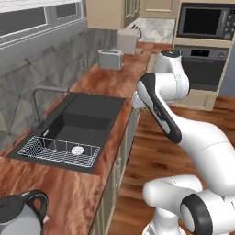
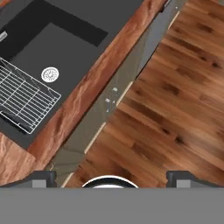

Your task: Navigate to the oven.

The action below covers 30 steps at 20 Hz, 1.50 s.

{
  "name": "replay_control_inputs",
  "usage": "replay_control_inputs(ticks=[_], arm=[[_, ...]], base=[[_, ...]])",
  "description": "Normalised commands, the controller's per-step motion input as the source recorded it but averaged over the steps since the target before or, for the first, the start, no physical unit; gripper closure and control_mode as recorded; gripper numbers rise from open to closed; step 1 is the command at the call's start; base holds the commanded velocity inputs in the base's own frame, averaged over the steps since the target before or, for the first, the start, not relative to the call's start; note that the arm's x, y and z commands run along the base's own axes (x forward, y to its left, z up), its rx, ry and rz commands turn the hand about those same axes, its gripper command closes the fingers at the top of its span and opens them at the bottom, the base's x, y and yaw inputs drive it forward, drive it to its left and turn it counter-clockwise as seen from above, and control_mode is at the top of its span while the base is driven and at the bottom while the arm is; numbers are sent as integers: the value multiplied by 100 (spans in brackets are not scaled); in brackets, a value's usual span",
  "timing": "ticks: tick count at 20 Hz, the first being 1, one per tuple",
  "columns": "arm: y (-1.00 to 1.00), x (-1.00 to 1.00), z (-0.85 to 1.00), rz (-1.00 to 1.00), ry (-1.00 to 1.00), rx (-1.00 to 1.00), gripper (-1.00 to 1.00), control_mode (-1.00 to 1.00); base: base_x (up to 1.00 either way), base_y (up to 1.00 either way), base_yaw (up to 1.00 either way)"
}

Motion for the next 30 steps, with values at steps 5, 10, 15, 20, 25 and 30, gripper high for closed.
replay_control_inputs(ticks=[5,10,15,20,25,30], arm=[[0,0,0,0,0,0,-100,100],[0,0,0,0,0,0,-100,100],[0,0,0,0,0,0,-100,100],[0,0,0,0,0,0,-100,100],[0,0,0,0,0,0,-100,100],[0,0,0,0,0,0,-100,100]], base=[[44,-32,-73],[22,-38,-50],[4,-30,-9],[74,-27,0],[100,-47,-5],[100,-23,-15]])
